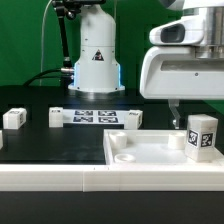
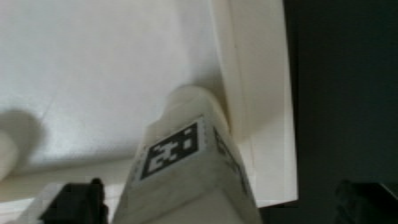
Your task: Assemble one leg
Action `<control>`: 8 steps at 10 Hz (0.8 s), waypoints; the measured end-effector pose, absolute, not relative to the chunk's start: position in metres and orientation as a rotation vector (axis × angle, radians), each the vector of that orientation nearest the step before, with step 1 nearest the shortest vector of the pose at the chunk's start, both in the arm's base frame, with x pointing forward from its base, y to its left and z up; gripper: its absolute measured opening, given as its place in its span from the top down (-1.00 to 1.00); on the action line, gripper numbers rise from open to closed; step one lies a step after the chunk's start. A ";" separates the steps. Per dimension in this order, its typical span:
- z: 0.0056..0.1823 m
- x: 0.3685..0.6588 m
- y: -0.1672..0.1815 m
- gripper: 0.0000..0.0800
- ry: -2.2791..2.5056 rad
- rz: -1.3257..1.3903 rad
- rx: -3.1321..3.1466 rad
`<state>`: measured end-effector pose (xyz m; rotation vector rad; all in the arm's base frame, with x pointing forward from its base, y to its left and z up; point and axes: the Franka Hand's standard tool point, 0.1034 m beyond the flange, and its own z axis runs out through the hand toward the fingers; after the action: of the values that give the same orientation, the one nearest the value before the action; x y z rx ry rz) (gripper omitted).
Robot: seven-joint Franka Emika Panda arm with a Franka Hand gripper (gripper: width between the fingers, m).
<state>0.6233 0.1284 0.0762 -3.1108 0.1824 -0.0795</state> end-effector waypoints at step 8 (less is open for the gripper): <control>0.075 0.624 0.117 0.07 -0.206 -0.083 -3.118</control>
Offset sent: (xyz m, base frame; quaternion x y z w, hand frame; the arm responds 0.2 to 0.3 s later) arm -0.0054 -0.0108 0.0036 0.0599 -0.0073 -0.1066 0.9925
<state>0.6244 0.1169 0.0754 -3.1177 -0.2064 -0.0827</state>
